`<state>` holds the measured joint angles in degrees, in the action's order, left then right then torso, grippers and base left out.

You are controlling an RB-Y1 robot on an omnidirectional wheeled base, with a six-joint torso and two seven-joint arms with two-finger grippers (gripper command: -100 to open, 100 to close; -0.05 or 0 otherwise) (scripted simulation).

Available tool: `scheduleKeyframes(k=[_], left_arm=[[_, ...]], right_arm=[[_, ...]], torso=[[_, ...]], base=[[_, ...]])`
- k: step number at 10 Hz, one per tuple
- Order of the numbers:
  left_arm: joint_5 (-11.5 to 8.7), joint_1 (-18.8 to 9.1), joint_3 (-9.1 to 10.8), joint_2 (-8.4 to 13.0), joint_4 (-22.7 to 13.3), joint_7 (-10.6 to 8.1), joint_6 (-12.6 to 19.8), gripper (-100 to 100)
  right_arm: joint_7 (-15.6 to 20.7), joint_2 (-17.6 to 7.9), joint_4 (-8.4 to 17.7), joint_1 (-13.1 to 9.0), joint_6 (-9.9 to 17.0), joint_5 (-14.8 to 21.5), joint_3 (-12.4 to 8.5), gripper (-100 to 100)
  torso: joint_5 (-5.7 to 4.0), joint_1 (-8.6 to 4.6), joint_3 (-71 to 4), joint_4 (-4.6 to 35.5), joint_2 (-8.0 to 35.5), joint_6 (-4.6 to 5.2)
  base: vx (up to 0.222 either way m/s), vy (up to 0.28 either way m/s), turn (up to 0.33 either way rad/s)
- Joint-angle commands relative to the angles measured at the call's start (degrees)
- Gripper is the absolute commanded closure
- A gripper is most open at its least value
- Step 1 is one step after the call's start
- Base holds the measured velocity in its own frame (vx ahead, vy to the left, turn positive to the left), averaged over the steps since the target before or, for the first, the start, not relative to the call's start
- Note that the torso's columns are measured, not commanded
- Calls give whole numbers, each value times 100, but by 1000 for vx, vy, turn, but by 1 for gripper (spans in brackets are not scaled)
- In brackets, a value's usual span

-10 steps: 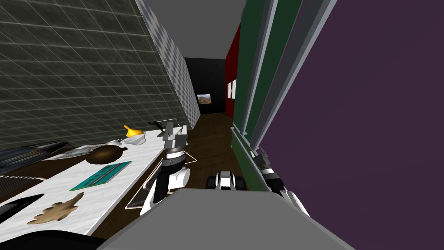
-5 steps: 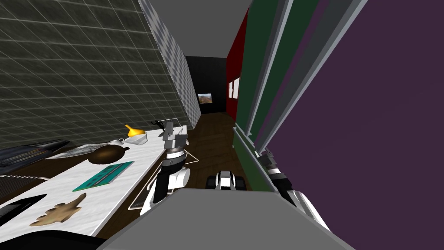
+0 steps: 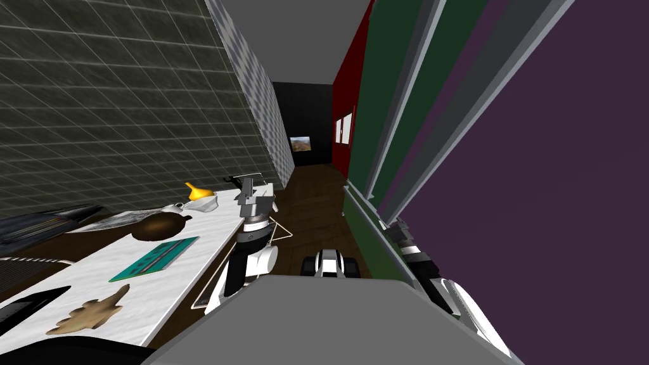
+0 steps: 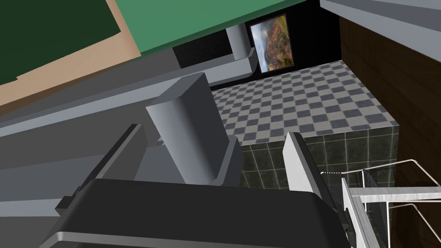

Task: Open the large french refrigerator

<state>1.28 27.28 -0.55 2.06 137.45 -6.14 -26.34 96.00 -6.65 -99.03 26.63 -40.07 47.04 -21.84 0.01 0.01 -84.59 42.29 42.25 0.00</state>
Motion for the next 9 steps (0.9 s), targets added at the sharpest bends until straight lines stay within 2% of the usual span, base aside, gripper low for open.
scheduleKeyframes(k=[1, 2, 3, 4, 6, 7, 8, 9], left_arm=[[0, 0, 0, 0, 0, 0, 0, 0], [0, 0, 0, 0, 0, 0, 0, 0], [0, 0, 0, 0, 0, 0, 0, 0], [0, 0, 0, 0, 0, 0, 0, 0], [0, 0, 1, 1, 0, 0, 0, 0], [0, 0, 1, 1, 0, 0, 0, 0], [0, -1, 1, 1, 0, 0, 0, 0], [0, -1, 1, 1, 0, 0, 0, 0]], right_arm=[[-432, -132, 287, -219, -336, 214, -445, -100], [-592, -132, 287, -219, -336, 214, -584, -100], [-759, -213, 442, -350, -525, 369, -757, -100], [-895, -213, 442, -350, -525, 369, -898, -100], [-851, -208, 471, -353, -549, 353, -880, -100], [-592, -132, 287, -219, -336, 214, -598, 100], [-592, -132, 287, -219, -336, 214, -584, 100], [-344, -51, 132, -89, -148, 59, -340, 100]], torso=[[-1, -2, 2, -1, 3, -1], [0, 4, 1, 0, 1, -3], [1, 1, 1, 0, 2, -3], [-1, 5, 0, -2, -2, -4], [-5, -18, 4, 1, 7, 0], [-7, -17, 5, 1, 7, 0], [-17, -27, 9, -7, 8, -4], [-13, -42, 6, -4, 2, 3]], base=[[20, 96, -1], [16, 82, -2], [20, 105, 2], [10, 77, -2], [-3, 16, 3], [-23, -68, -14], [-20, -84, 19], [-21, -107, 11]])
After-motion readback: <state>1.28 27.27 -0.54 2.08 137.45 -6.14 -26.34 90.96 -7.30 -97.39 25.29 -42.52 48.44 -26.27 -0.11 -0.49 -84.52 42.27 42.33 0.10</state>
